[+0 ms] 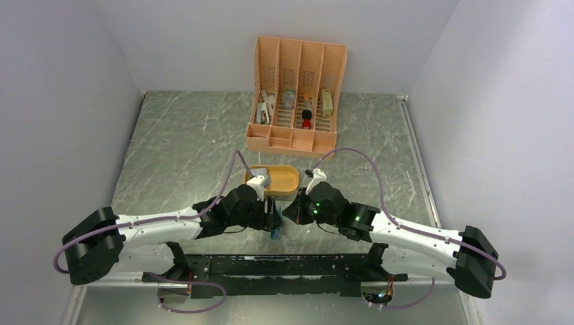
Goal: Put the credit cards into the card holder
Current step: Open the card holder at the center of the board.
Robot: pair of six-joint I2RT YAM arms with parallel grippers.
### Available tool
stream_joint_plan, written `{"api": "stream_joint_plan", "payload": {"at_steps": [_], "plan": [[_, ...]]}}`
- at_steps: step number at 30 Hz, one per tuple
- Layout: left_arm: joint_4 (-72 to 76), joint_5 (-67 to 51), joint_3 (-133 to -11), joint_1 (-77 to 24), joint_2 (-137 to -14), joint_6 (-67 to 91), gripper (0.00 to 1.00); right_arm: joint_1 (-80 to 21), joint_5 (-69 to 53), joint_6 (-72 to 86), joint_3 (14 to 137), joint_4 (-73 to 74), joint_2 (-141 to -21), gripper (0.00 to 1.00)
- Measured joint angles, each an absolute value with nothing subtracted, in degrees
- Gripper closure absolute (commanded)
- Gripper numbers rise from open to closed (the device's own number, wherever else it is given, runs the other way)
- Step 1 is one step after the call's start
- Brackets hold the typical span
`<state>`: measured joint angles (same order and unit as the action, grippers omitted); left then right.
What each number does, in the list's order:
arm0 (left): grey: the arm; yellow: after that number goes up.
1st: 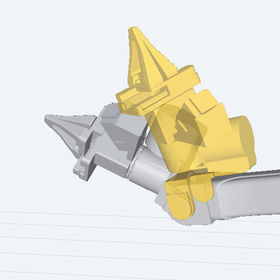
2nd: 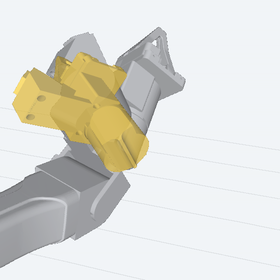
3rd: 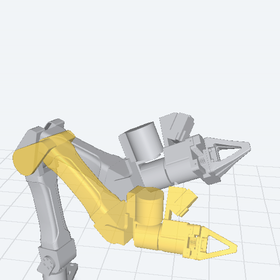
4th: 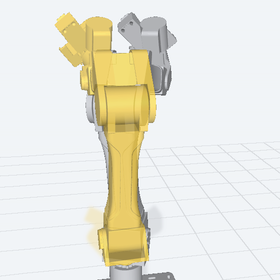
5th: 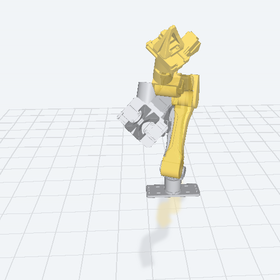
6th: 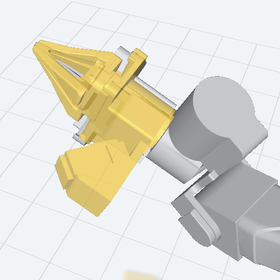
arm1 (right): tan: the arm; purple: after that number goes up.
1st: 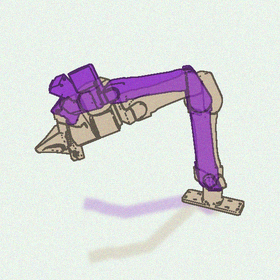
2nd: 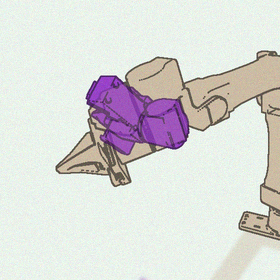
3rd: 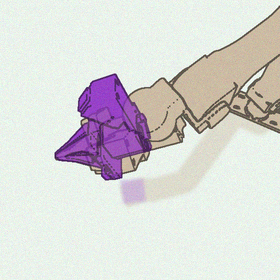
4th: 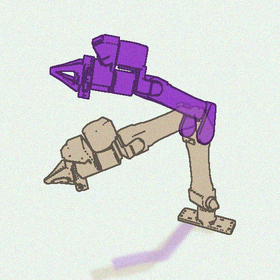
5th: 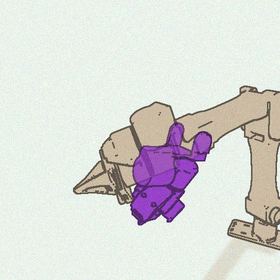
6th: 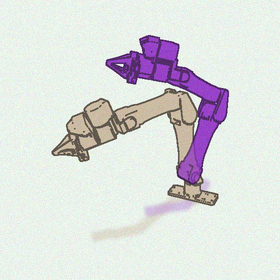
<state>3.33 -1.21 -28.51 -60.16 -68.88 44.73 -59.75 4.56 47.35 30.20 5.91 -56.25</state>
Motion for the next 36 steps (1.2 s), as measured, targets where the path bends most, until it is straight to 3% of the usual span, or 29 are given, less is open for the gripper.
{"api": "stream_joint_plan", "payload": {"at_steps": [20,30,36], "plan": [[-0.3,3.2,-28.3,-60.2,-65.4,44.7,0.67,-59.7,5.6,47.3,30.2,6.3,-56.2,1.0],[-0.9,4.1,-28.3,-60.2,-65.8,44.3,0.94,-59.7,6.3,47.4,30.2,7.1,-56.1,1.0],[-1.2,5.3,-27.7,-60.2,-66.4,44.2,0.95,-59.7,8.4,48.2,29.4,8.9,-56.0,1.0]]}}
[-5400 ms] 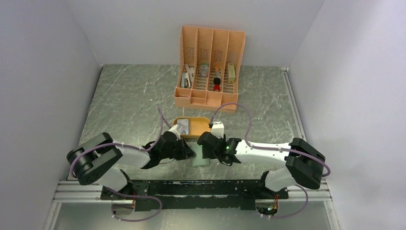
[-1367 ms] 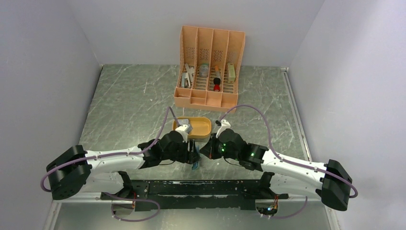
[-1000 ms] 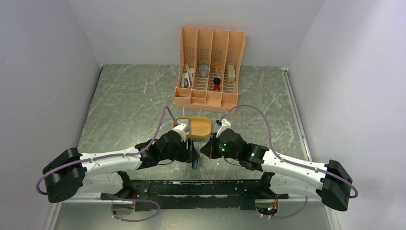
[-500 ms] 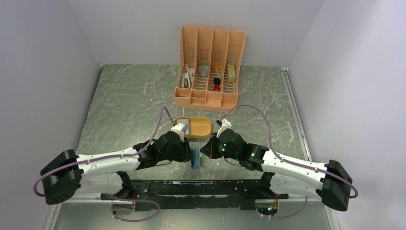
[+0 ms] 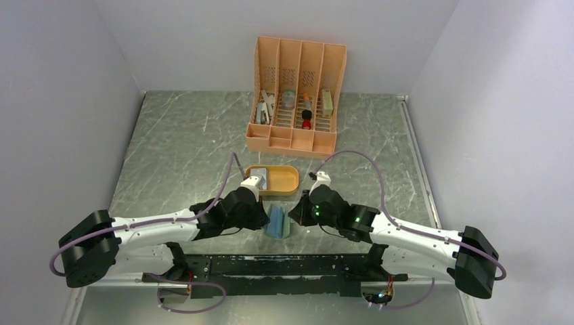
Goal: Put the credit cards into the card holder
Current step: Open the card holder at the center of the board.
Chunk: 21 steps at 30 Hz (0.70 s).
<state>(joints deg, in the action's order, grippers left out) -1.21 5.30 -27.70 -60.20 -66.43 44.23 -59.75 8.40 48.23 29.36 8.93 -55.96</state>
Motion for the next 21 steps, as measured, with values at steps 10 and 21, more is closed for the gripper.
{"api": "stream_joint_plan", "payload": {"at_steps": [10,21], "plan": [[-3.3,6.5,-27.0,-60.2,-66.2,44.2,0.95,-59.7,13.2,51.9,26.9,16.9,-56.0,0.9],[-9.0,6.5,-29.3,-60.2,-65.8,43.9,0.95,-59.8,14.5,50.0,27.9,21.7,-50.5,0.31]]}}
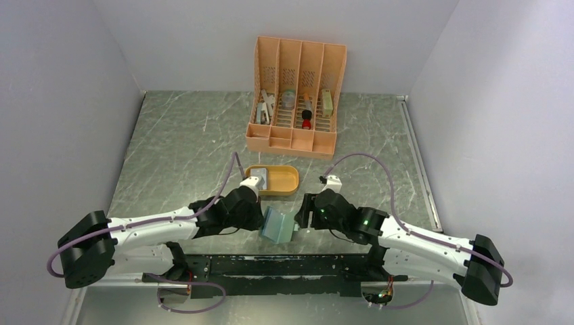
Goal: Put the credit cards into the card holder
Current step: Open the card holder at the center of the board.
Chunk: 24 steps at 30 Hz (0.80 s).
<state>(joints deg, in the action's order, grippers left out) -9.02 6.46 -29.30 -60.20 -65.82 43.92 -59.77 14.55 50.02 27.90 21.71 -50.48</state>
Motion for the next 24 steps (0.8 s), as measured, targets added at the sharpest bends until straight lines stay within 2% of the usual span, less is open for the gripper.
{"api": "stream_joint_plan", "payload": {"at_steps": [11,24], "plan": [[-14.1,7.0,-35.1,-60.9,-66.3,43.2,0.95,-59.8,10.6,48.2,31.6,19.2,-48.1,0.35],[-14.9,8.8,-36.1,-62.8,-67.5,45.0,0.95,-60.2,3.8,51.3,32.0,10.4,-58.8,0.34]]}}
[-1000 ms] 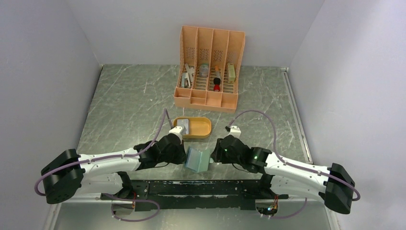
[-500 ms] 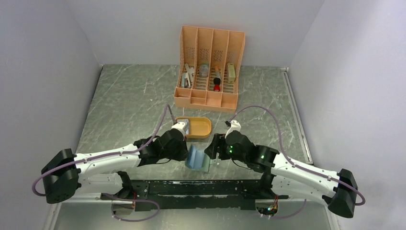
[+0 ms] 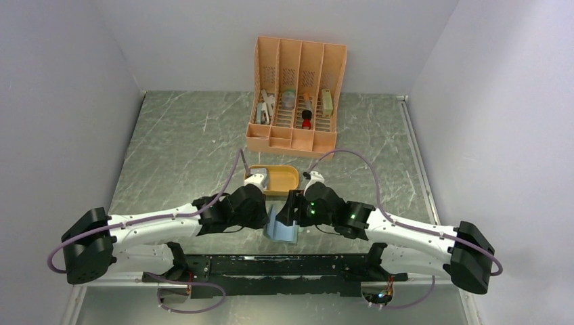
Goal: Put the credit cards into the card holder
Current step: Open the card holder at the center of the board.
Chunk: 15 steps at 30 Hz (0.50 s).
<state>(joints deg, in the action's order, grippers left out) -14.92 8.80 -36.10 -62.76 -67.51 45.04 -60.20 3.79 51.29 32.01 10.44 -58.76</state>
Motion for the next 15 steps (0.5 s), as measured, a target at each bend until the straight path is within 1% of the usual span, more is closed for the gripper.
{"api": "stream_joint_plan", "payload": {"at_steps": [5,10,15], "plan": [[-15.3,9.3,-36.1,-63.2,-67.1,46.5,0.95,-60.4,2.4,51.7,31.8,8.2,-61.3,0.33],[-16.3,9.5,-36.1,-63.3,-66.2,47.7,0.95,-60.9,1.7,51.6,32.4,7.5,-66.9,0.33],[-17.0,9.9,-36.1,-63.5,-66.0,48.1,0.95,-61.2,1.4,51.6,32.5,7.4,-69.3,0.34]]}}
